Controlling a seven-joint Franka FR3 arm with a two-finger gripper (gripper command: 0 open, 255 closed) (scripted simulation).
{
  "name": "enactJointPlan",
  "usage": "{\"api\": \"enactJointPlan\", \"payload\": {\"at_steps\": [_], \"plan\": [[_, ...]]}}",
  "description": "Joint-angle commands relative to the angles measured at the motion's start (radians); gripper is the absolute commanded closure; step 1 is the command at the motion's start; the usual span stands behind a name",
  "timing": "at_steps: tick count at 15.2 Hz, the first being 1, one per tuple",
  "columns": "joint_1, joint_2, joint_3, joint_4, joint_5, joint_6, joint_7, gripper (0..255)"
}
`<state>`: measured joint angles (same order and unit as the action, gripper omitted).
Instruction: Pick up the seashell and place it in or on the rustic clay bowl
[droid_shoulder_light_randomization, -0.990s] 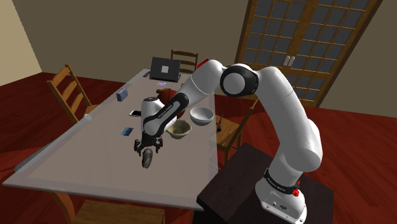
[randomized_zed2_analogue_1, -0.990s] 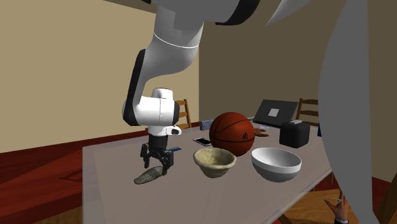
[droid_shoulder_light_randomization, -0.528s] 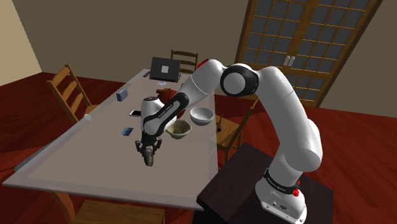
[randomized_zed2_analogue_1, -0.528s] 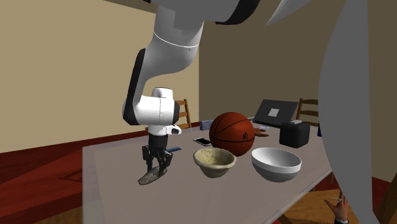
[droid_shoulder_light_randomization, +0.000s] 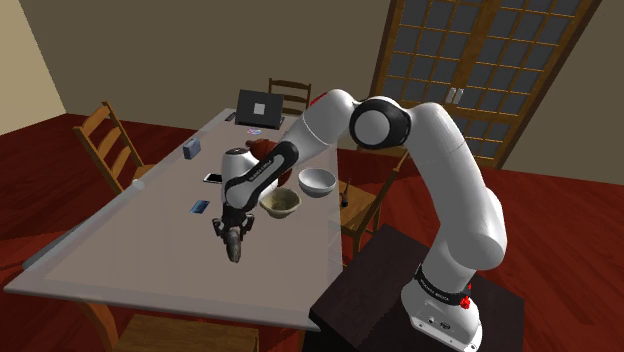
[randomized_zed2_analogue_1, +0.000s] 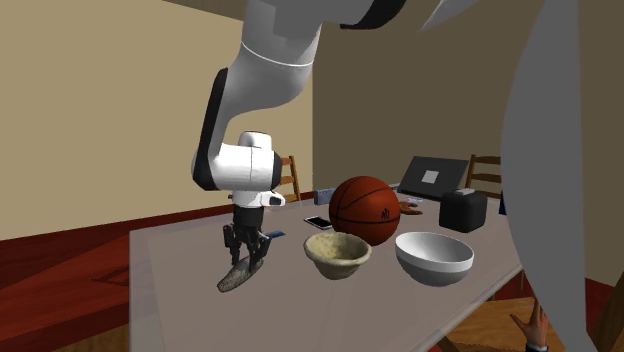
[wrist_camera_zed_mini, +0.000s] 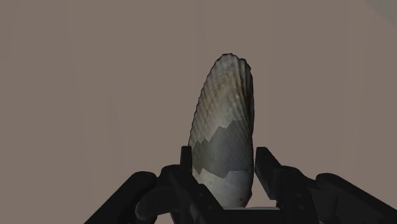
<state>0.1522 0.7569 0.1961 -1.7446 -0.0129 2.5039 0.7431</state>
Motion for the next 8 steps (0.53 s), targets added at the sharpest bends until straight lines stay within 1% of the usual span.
{"api": "enactJointPlan", "payload": {"at_steps": [1, 8], "plan": [[-0.002, -0.021, 0.003, -0.005, 0.002, -0.016, 0.001, 255], [-0.01, -0.093, 0.012, -0.02, 0.011, -0.073, 0.002, 255]]}}
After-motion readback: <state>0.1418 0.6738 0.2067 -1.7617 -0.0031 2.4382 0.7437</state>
